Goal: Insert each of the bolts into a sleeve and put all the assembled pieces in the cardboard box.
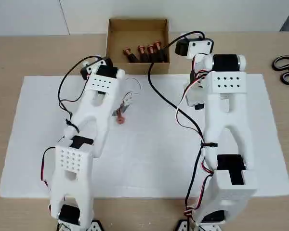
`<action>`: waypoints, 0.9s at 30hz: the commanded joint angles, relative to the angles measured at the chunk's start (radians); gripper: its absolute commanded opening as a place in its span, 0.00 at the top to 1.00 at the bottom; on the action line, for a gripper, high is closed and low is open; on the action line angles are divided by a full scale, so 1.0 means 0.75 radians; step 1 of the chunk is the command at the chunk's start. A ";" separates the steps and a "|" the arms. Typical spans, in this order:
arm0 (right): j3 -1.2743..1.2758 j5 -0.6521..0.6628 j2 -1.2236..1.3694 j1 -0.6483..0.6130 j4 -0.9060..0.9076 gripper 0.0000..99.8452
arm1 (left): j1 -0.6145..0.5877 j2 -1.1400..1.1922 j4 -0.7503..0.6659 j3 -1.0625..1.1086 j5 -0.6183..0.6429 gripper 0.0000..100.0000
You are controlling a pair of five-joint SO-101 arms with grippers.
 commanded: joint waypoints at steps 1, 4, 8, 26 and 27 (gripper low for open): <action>-0.006 0.008 -0.077 0.007 -0.005 1.00 | 0.002 -0.008 -0.006 -0.040 0.000 0.99; -0.006 0.006 -0.077 0.007 -0.005 1.00 | 0.002 -0.014 0.002 -0.040 -0.012 0.99; -0.006 0.006 -0.077 0.007 -0.005 1.00 | 0.002 -0.023 0.029 -0.071 -0.151 0.99; -0.006 0.004 -0.077 0.011 -0.003 1.00 | -0.203 -0.035 0.270 -0.451 -1.254 0.99; -0.006 0.004 -0.077 0.011 -0.005 1.00 | -0.200 -0.061 0.272 -0.445 -1.275 0.99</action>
